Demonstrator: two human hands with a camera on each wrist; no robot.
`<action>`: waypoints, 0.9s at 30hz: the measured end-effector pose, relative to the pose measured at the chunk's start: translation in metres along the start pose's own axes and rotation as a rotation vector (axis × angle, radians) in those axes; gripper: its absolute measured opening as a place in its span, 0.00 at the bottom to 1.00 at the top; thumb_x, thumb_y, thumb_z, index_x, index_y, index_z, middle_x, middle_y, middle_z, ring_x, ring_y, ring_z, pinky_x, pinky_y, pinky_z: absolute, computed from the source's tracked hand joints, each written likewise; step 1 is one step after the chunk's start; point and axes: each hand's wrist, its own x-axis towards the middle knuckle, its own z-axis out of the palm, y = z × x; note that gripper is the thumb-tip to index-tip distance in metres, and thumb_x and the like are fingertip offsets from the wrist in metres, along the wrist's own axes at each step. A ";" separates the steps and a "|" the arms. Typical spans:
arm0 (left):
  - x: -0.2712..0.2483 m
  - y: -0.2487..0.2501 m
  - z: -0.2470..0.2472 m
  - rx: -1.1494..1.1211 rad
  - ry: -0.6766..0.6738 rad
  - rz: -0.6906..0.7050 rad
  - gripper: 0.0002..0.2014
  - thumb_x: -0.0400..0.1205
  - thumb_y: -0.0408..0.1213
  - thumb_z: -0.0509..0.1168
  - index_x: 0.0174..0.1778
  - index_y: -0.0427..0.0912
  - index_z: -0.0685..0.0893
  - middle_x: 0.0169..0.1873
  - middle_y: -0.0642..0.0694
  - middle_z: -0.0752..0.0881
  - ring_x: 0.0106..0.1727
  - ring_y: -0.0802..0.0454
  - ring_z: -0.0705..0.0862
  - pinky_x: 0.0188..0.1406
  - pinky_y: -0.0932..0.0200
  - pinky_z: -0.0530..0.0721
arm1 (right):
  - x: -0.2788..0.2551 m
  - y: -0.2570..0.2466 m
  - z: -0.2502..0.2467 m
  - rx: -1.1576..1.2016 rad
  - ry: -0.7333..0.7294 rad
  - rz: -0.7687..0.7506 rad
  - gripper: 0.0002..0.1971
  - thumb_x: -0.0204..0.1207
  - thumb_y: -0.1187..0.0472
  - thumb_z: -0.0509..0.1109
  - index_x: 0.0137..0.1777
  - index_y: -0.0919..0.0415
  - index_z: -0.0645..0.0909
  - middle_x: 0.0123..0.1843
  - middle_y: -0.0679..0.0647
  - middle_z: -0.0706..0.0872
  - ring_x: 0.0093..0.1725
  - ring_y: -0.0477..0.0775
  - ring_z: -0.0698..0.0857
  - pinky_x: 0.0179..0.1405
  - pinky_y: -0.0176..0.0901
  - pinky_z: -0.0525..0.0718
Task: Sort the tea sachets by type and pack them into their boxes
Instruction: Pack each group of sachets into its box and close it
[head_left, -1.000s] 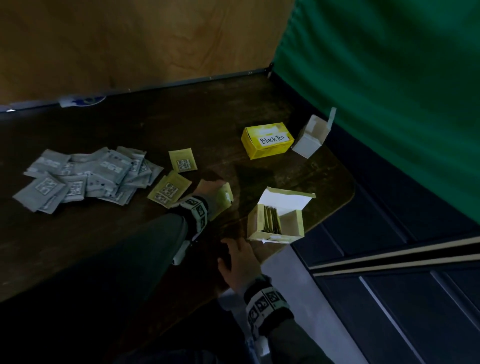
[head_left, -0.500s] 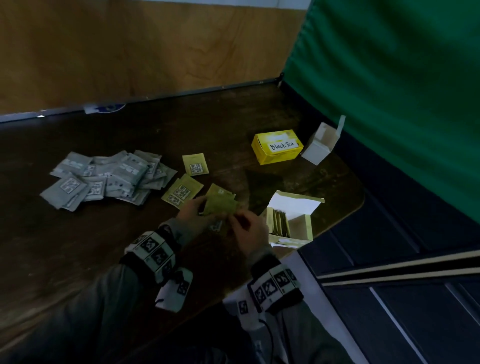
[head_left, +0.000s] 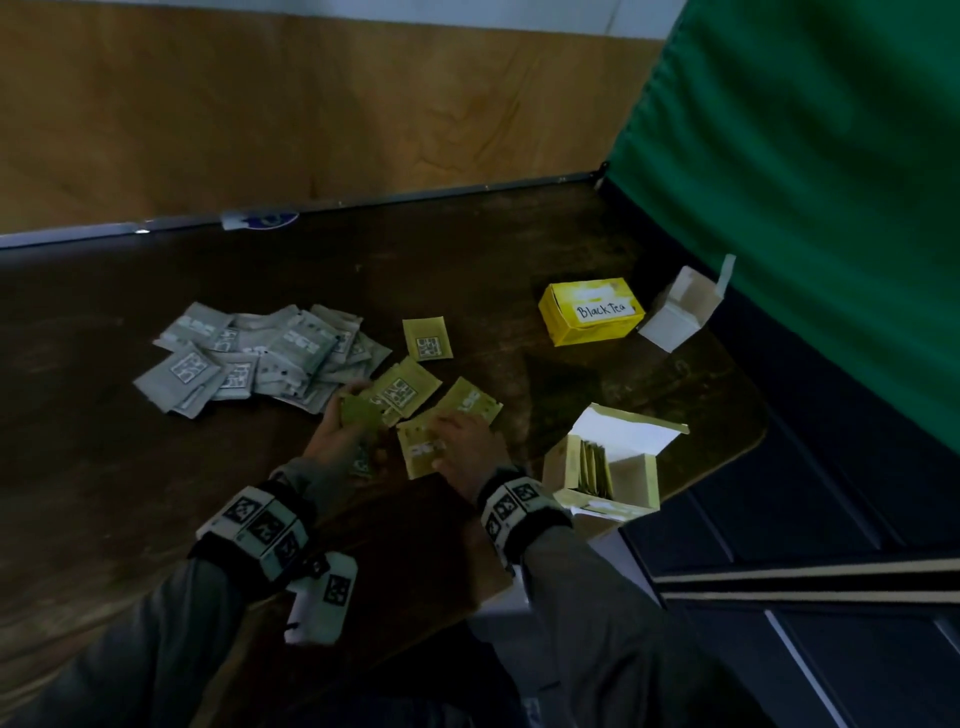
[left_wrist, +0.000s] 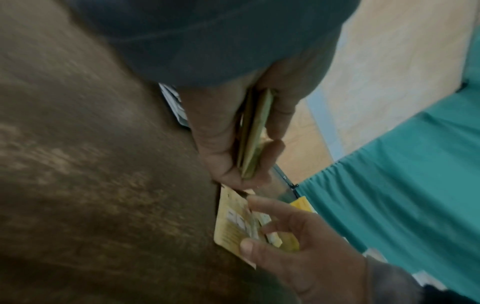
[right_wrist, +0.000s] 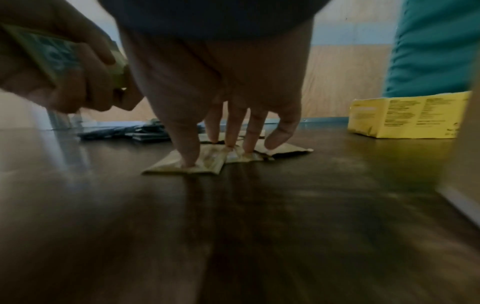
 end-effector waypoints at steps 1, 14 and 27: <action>0.001 0.001 -0.003 0.009 0.007 0.005 0.18 0.82 0.22 0.53 0.58 0.52 0.73 0.35 0.38 0.78 0.18 0.49 0.78 0.16 0.61 0.78 | 0.004 -0.003 -0.001 -0.052 -0.016 0.003 0.28 0.78 0.56 0.67 0.77 0.49 0.65 0.79 0.48 0.63 0.77 0.59 0.62 0.70 0.65 0.69; 0.025 -0.006 -0.012 -0.028 0.180 -0.185 0.05 0.84 0.36 0.59 0.45 0.40 0.75 0.34 0.40 0.78 0.25 0.47 0.77 0.25 0.62 0.74 | 0.016 -0.030 -0.045 -0.036 -0.127 0.010 0.16 0.79 0.57 0.66 0.66 0.49 0.80 0.68 0.53 0.79 0.67 0.58 0.76 0.68 0.58 0.76; 0.033 0.009 -0.019 -0.306 0.180 -0.243 0.18 0.84 0.33 0.58 0.70 0.35 0.73 0.41 0.39 0.82 0.38 0.43 0.82 0.29 0.50 0.86 | 0.016 -0.071 -0.055 0.196 -0.072 -0.179 0.15 0.78 0.63 0.66 0.63 0.54 0.83 0.64 0.53 0.84 0.63 0.53 0.80 0.64 0.52 0.81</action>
